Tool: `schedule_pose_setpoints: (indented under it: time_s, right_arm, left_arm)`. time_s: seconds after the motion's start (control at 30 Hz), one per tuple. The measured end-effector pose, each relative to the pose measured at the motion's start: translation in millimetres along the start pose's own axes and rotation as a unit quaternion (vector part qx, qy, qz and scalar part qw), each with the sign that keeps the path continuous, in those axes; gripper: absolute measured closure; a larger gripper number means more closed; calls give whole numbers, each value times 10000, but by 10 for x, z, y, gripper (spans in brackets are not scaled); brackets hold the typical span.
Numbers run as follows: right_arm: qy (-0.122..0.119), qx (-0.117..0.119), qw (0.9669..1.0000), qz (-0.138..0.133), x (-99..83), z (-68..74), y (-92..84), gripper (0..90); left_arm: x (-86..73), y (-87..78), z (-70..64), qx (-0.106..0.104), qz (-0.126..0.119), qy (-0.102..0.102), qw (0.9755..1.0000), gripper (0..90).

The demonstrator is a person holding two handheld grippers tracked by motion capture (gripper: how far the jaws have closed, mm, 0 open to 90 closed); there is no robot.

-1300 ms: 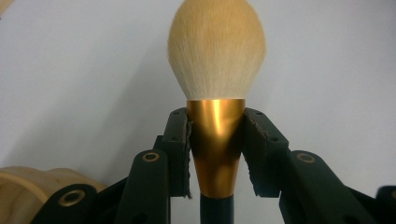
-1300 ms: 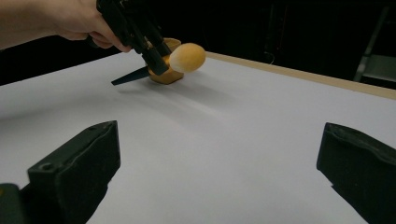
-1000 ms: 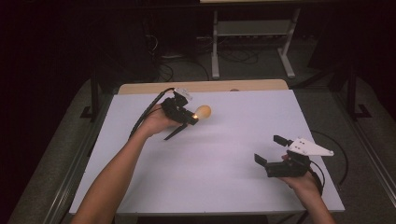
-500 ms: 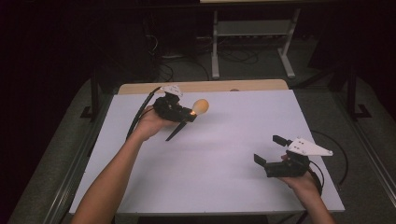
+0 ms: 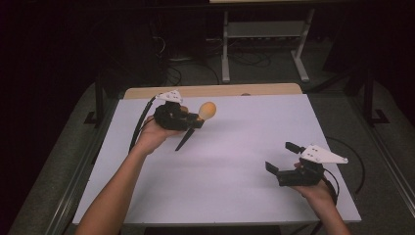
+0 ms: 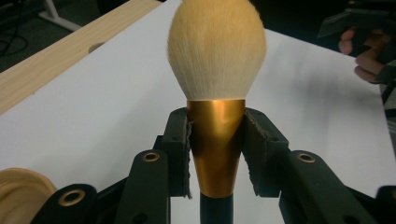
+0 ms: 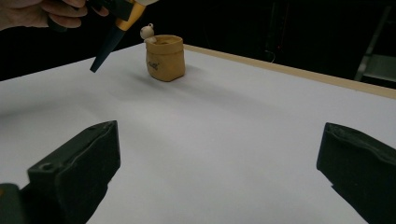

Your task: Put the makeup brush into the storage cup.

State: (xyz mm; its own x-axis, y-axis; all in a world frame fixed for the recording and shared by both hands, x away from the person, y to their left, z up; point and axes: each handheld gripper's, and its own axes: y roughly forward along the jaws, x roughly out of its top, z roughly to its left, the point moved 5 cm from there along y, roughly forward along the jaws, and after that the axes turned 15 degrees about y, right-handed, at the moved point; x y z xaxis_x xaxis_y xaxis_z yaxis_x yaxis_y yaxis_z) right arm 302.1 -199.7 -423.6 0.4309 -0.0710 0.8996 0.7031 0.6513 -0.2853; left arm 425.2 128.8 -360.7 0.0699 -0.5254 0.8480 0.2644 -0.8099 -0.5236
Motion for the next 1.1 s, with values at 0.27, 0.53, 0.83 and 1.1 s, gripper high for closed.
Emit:
schedule_pose_setpoints:
  time_s: [0.27, 0.53, 0.83, 1.1]
  right_arm:
    - [19, 1, 10000, -3, 2, 6, 1, 0]
    - [18, 2, 10000, 4, -1, 15, 0, 0]
    - [8, -3, 10000, 12, -6, 12, 5, 0]
    - [4, -7, 10000, 34, -12, 14, 9, 0]
  left_arm:
    - [35, -99, -142, 23, -380, -15, 9993, 641]
    - [34, -176, -305, 42, -722, -36, 9974, 641]
    - [-26, -194, -462, -10, -1027, -58, 9947, 641]
    - [-43, -197, -546, -92, -1203, -25, 9927, 641]
